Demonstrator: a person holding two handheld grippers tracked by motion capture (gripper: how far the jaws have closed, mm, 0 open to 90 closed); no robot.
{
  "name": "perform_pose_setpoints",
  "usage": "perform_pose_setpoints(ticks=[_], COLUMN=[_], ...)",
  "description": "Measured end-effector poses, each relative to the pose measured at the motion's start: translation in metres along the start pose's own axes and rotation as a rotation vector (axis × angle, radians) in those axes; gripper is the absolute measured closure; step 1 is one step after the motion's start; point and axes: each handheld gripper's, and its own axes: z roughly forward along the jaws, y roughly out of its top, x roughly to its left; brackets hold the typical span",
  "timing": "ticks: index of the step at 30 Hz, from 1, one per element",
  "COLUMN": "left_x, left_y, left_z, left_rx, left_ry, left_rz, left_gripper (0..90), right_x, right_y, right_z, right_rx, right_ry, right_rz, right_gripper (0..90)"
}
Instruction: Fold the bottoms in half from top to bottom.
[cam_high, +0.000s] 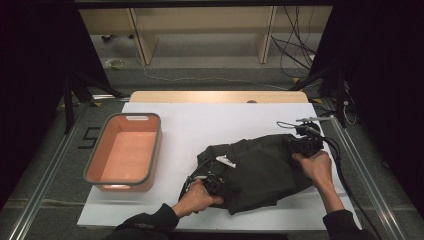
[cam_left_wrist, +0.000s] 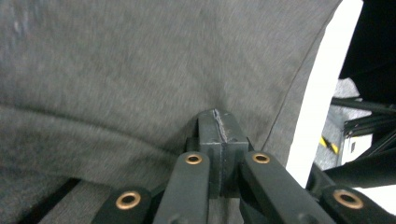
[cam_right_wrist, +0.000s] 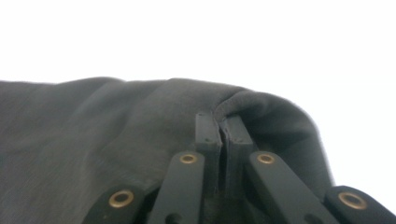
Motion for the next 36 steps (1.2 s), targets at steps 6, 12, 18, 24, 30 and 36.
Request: perform_pose_setpoints(ticks=[6, 12, 18, 24, 30, 36], left_x=[0.004, 0.0, 0.01, 0.024, 0.032, 0.04], left_y=[-0.002, 0.0, 0.003, 0.003, 0.002, 0.008], left_z=[0.0, -0.017, -0.049, -0.065, -0.054, -0.042], left_rx=[0.008, -0.044, -0.127, -0.159, -0.146, -0.166], left_ry=[0.0, -0.006, 0.027, 0.09, 0.118, 0.075], left_rz=[-0.007, -0.009, -0.039, -0.108, -0.169, -0.222], left_gripper=[89.6, 89.0, 79.3, 65.3, 50.5, 58.8], right_x=[-0.01, -0.002, 0.01, 0.017, 0.02, 0.028], right_y=[0.008, 0.001, -0.025, -0.047, -0.061, -0.069], right_z=[0.011, 0.01, -0.015, -0.018, -0.015, -0.022], right_rx=[-0.011, 0.039, 0.084, 0.145, 0.196, 0.214], right_ry=[-0.008, -0.004, 0.024, 0.055, 0.093, 0.122], right_rz=[0.034, -0.004, -0.04, -0.037, -0.03, -0.047], right_gripper=[87.2, 66.5, 55.8, 58.3, 82.1, 88.5])
